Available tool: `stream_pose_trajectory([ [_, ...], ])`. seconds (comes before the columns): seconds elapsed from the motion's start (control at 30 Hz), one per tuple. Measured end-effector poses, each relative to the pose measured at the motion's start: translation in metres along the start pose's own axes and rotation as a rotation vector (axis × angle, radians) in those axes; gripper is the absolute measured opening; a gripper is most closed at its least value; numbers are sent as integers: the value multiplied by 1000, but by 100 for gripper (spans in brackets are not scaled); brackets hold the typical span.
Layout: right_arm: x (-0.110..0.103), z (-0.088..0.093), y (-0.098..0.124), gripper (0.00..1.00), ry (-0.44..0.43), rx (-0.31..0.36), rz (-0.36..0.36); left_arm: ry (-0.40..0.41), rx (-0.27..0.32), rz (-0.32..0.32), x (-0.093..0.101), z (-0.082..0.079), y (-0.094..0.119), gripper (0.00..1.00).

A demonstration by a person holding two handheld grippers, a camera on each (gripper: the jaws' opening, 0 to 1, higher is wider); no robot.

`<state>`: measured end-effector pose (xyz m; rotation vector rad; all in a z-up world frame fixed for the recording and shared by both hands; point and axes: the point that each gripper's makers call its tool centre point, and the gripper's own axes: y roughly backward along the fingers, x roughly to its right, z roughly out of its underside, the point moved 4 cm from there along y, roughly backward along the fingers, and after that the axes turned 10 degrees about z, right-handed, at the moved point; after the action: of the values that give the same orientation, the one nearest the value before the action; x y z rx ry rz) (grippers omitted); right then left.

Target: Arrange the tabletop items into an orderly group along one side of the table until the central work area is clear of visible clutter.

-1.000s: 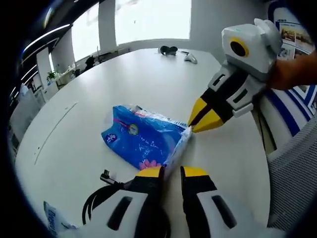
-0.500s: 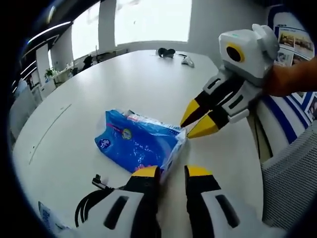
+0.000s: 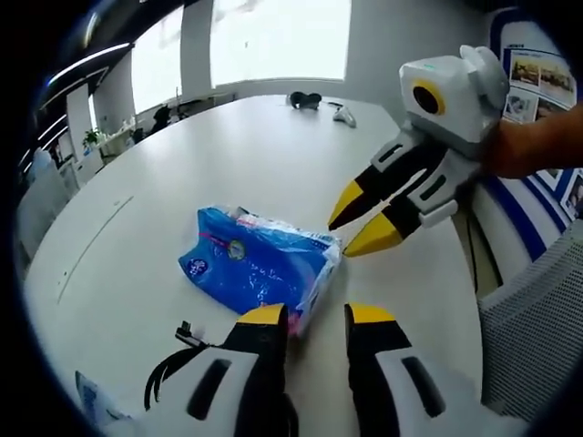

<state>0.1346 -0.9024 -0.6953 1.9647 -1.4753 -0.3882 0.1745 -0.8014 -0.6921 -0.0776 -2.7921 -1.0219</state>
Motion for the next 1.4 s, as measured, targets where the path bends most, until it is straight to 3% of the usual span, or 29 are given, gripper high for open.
stream_pose_trajectory([
  [0.43,1,-7,3,25,-14,21,15,7,27,-83,-9,0,14,50],
  [0.77,4,-18,4,61,-36,65,55,48,80,-174,-19,-2,29,85],
  [0.9,3,-23,5,77,-54,84,56,71,102,-195,-21,-1,34,94],
  [0.97,2,-23,5,80,-55,85,57,79,109,-209,-23,-1,36,99],
  [1.17,-1,-26,7,86,-59,92,48,87,115,-228,-23,1,43,99],
  [1.4,-1,-34,7,87,-36,100,52,99,110,-243,-24,5,50,99],
])
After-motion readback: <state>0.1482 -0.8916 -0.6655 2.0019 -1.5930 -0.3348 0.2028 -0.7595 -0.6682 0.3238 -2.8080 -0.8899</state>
